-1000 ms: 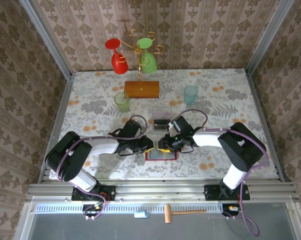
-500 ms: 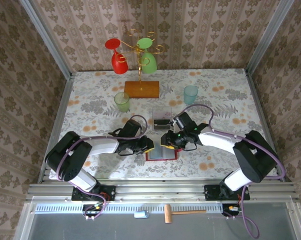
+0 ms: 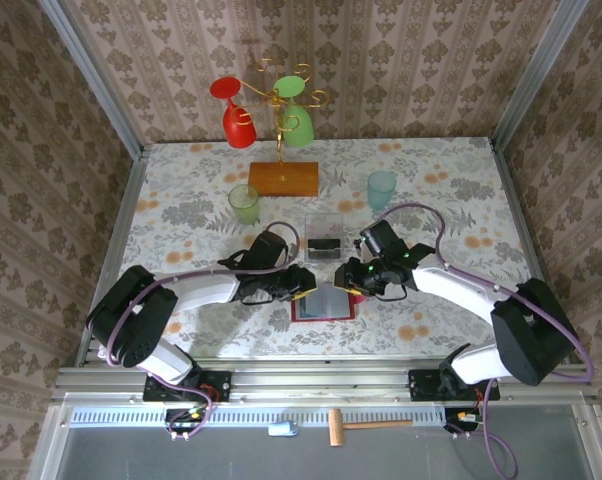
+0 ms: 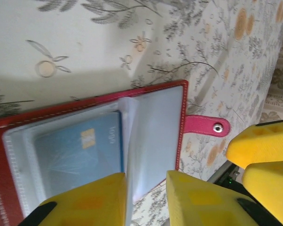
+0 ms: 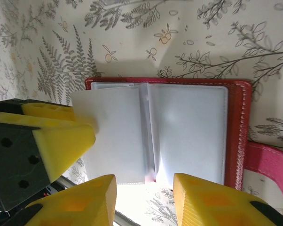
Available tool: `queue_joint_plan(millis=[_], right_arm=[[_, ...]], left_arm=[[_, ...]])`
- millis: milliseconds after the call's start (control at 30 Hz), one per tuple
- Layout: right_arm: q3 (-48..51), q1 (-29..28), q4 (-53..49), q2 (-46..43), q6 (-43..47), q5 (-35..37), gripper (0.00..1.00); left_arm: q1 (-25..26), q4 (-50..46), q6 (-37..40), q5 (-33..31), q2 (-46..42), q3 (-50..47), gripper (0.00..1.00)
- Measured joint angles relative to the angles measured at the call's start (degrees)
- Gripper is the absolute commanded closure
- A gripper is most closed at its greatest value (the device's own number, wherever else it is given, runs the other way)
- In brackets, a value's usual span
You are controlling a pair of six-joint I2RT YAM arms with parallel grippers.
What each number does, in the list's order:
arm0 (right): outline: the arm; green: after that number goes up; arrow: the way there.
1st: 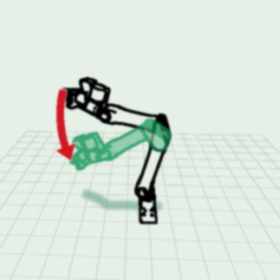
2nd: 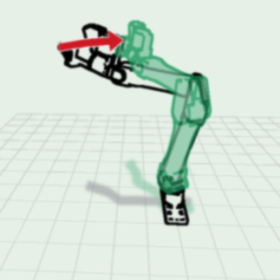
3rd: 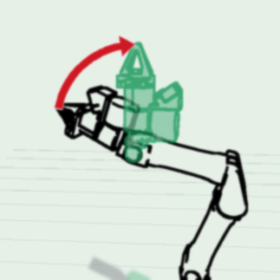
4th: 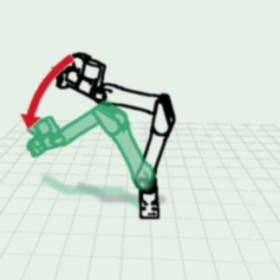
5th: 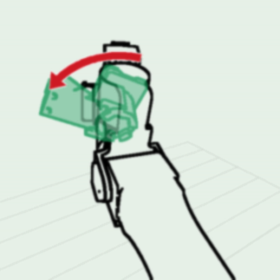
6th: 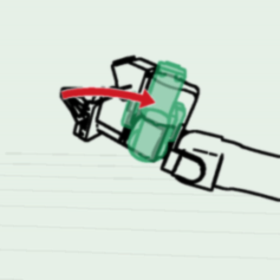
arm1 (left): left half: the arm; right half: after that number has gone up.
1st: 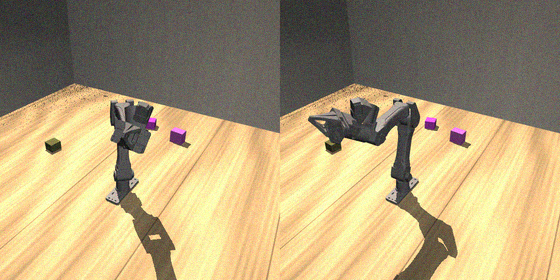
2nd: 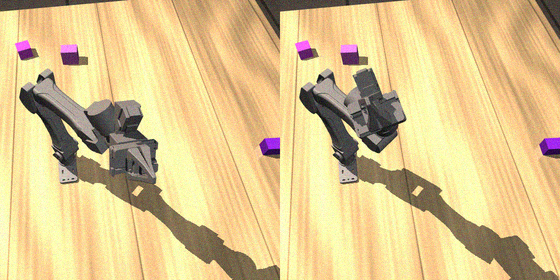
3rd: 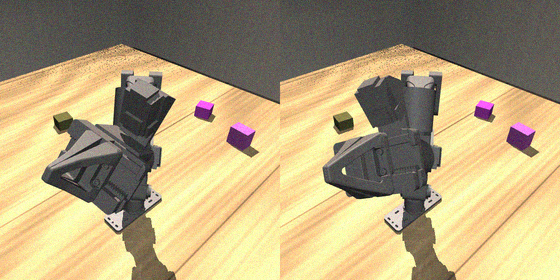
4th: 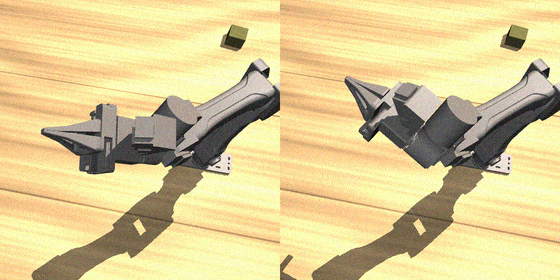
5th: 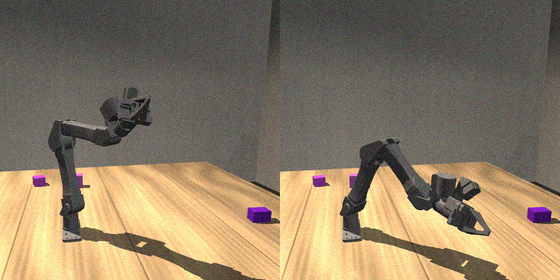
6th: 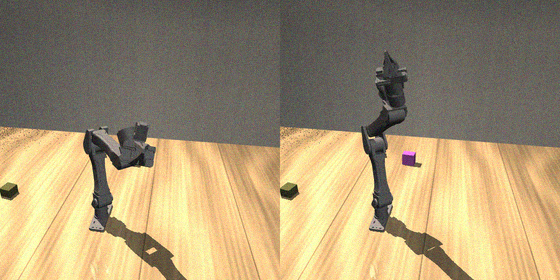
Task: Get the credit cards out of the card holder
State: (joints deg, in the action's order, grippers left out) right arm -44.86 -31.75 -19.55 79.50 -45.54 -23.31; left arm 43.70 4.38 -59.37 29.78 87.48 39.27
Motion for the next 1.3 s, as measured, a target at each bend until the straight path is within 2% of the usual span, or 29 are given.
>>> queue_joint_plan(millis=[267,633,1300], right_arm=[[-0.02,2.69,-3.19,-5.07,1.01,0.98,0.63],[-0.02,4.90,-5.35,-8.33,1.90,1.77,0.63],[0.02,5.79,-6.45,-11.32,1.92,1.97,0.60]], left_arm=[[2.86,-0.28,0.00,0.72,0.92,5.11,0.65],[5.73,0.76,-0.09,1.62,8.50,7.34,0.64],[6.25,5.51,-1.09,3.28,14.19,10.54,0.57]])
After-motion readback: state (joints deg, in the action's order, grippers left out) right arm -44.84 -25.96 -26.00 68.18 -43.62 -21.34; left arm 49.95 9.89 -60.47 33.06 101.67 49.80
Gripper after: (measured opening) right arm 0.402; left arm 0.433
